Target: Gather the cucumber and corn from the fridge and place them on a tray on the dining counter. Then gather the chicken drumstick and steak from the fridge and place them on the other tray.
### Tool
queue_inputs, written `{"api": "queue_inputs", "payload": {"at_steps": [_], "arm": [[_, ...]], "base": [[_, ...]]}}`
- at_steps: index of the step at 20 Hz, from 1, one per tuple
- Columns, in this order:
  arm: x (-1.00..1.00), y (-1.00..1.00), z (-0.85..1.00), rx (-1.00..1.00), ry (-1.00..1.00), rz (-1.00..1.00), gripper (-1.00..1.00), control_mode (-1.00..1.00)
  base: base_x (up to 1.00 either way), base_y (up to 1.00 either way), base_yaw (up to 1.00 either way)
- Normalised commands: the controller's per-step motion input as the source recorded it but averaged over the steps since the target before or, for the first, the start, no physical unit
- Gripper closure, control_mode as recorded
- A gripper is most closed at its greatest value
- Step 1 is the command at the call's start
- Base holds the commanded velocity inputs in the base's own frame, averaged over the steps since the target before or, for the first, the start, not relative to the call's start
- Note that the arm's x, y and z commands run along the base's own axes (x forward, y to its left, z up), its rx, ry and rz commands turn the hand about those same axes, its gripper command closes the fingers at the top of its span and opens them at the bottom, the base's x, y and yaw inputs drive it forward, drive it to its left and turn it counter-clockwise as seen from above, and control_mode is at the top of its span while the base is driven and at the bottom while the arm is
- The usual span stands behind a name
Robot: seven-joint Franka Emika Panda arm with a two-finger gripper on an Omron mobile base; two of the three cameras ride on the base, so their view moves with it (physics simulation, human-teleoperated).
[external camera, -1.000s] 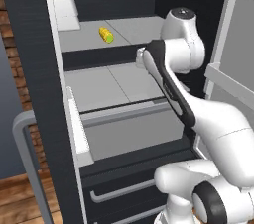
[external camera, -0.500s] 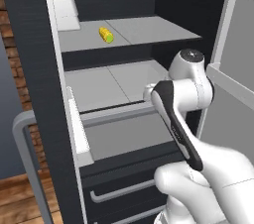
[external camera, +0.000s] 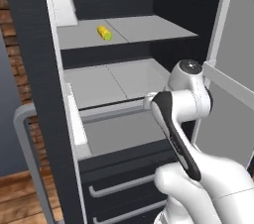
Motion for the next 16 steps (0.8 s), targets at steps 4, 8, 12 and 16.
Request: {"api": "queue_inputs", "payload": {"at_steps": [4,8,12,16], "arm": [[0.00,0.00,0.00,0.00,0.00,0.00,1.00,1.00],[0.00,0.00,0.00,0.00,0.00,0.00,1.00,1.00],[0.00,0.00,0.00,0.00,0.00,0.00,1.00,1.00],[0.00,0.00,0.00,0.00,0.00,0.00,1.00,1.00]], "base": [[-0.96,0.00,0.00],[-0.89,0.02,-0.03],[-0.45,0.36,-0.30],[-0.38,0.37,-0.47]]}}
